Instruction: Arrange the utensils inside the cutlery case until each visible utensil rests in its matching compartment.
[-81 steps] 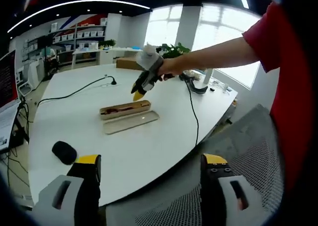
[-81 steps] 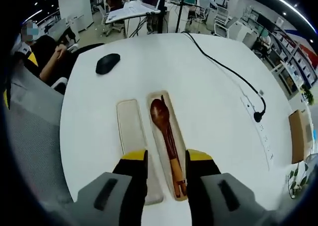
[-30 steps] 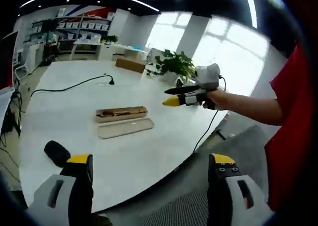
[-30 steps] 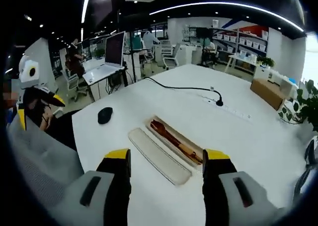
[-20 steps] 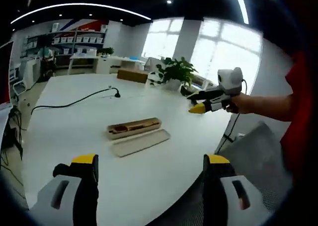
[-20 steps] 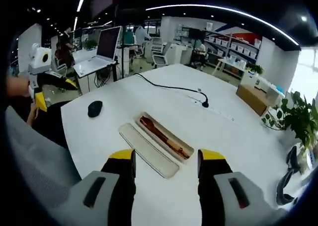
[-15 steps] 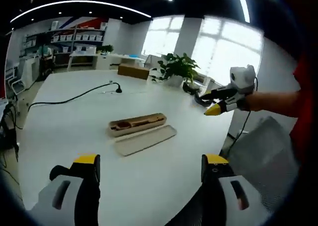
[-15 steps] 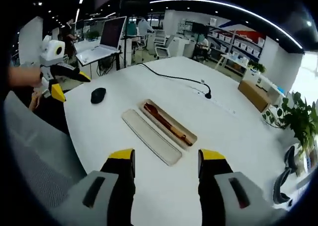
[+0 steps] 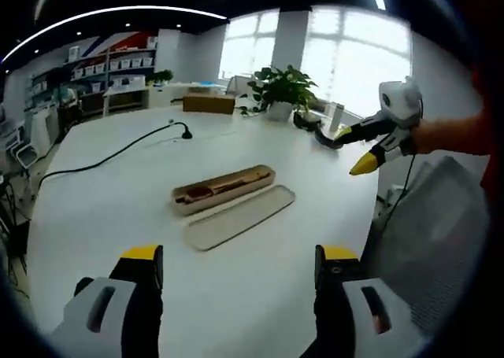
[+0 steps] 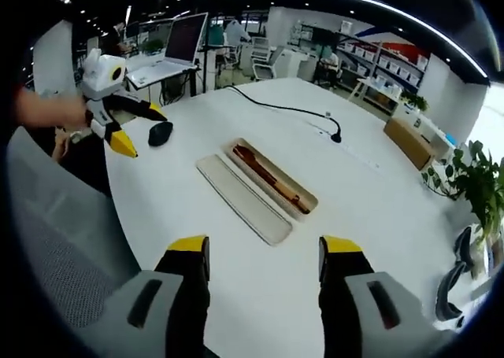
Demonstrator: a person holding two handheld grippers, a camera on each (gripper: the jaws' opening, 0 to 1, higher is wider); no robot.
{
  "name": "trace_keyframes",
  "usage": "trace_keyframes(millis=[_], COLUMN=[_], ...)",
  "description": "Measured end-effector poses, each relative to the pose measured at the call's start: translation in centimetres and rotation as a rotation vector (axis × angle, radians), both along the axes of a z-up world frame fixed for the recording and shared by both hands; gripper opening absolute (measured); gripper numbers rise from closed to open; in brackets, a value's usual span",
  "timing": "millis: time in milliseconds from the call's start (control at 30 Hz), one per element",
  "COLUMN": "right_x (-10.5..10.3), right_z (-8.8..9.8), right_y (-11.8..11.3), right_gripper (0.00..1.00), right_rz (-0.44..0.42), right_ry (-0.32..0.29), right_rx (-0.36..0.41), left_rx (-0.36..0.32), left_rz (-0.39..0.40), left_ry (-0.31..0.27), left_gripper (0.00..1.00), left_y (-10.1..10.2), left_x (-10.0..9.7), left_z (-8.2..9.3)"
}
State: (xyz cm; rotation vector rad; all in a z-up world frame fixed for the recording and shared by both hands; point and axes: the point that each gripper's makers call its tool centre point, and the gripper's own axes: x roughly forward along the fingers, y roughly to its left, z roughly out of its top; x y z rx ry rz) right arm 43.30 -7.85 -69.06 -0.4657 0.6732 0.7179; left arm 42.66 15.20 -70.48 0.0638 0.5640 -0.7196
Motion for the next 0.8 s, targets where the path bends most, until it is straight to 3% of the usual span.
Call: trace_keyframes(millis=[100, 200, 267, 367, 433, 500, 567, 800], right_x=[-0.1, -0.6, -0.1, -0.1, -0.2, -0.2, -0.2, -0.1], right_z=[-0.9, -1.4, -0.9, -1.0, -0.9, -1.0, -1.1, -0.6], right_y=[-0.3, -0.4, -0.3, -0.4, -0.1, 0.1, 0.1, 0.4], right_gripper=[0.50, 0.49, 0.49, 0.49, 0.49, 0.50, 0.50, 0.42], right_rz=[-0.015, -0.017, 0.007, -0.034, -0.015, 0.003, 0.003, 0.056], right_ry=[0.003, 0.044, -0.005, 0.022, 0.009, -0.001, 0.003, -0.035], right_rx=[-0.005, -0.018, -0.027, -0.001, 0.005, -0.009, -0.015, -0.057], left_rx=[0.046, 0.030, 0.026, 0.076, 0.065, 0.009, 0.007, -0.025], left_rz=[-0.037, -0.046, -0.058, -0.080, -0.072, -0.031, -0.014, -0.037], left_ry=[-0.046, -0.043, -0.059, -0.039, -0.033, 0.021, 0.036, -0.030], left_gripper=[0.77, 0.77, 0.77, 0.78, 0.82, 0.87, 0.90, 0.87], left_y=[0.1, -0.2, -0.5, -0.5, -0.5, -0.6, -0.2, -0.1], left_x=[0.2, 0.2, 0.3, 0.1, 0.0, -0.1, 0.0, 0.0], left_z=[0.0, 0.1, 0.4, -0.2, -0.1, 0.0, -0.1, 0.2])
